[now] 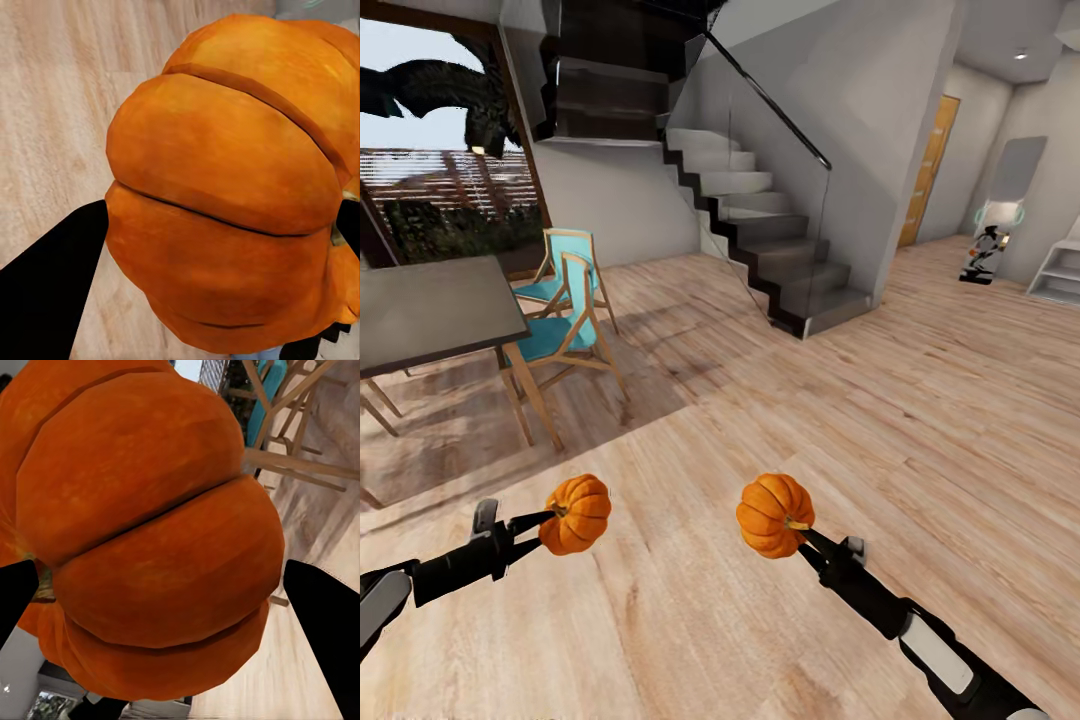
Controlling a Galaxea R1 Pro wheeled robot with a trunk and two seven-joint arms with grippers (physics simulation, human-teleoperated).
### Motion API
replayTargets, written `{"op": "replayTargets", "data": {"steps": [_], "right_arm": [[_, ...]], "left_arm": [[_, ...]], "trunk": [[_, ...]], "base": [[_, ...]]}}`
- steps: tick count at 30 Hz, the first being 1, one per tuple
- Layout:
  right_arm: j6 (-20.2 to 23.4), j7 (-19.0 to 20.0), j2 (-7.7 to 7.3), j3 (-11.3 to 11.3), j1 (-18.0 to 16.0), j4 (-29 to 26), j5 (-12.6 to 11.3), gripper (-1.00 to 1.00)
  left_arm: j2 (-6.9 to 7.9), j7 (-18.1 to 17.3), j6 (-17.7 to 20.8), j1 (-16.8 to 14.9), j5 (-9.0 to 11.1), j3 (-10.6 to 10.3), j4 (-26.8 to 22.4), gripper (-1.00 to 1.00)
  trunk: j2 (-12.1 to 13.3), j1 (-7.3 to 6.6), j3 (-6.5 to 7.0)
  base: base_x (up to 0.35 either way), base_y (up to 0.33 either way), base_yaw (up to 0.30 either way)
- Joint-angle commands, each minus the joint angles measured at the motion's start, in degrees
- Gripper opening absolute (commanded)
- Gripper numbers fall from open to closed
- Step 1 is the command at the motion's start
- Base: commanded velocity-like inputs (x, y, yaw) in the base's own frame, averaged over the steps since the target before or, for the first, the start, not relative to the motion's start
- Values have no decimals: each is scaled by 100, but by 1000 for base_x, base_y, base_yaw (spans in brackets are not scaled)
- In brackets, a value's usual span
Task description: Place each of the two pumpkins and all three candles from the living room inside a cabinet in the living room (use any cabinet), then make sure every cabinet is closed, and position the cauldron so it is next to a table in the living room.
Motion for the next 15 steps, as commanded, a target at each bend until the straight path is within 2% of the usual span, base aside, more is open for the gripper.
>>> {"op": "replayTargets", "data": {"steps": [1,10,15], "right_arm": [[49,20,0,26,-5,-2,-62,-100],[48,17,8,26,-5,-1,-59,-100],[48,12,5,26,-5,-1,-59,-100]], "left_arm": [[5,-5,38,-7,47,-8,6,-100],[5,-6,43,-7,47,7,16,-100],[5,-6,39,-7,47,7,16,-100]], "trunk": [[-2,-1,2],[-2,-1,64],[-2,-1,99]], "base": [[0,101,196],[0,200,195],[0,80,195]]}}
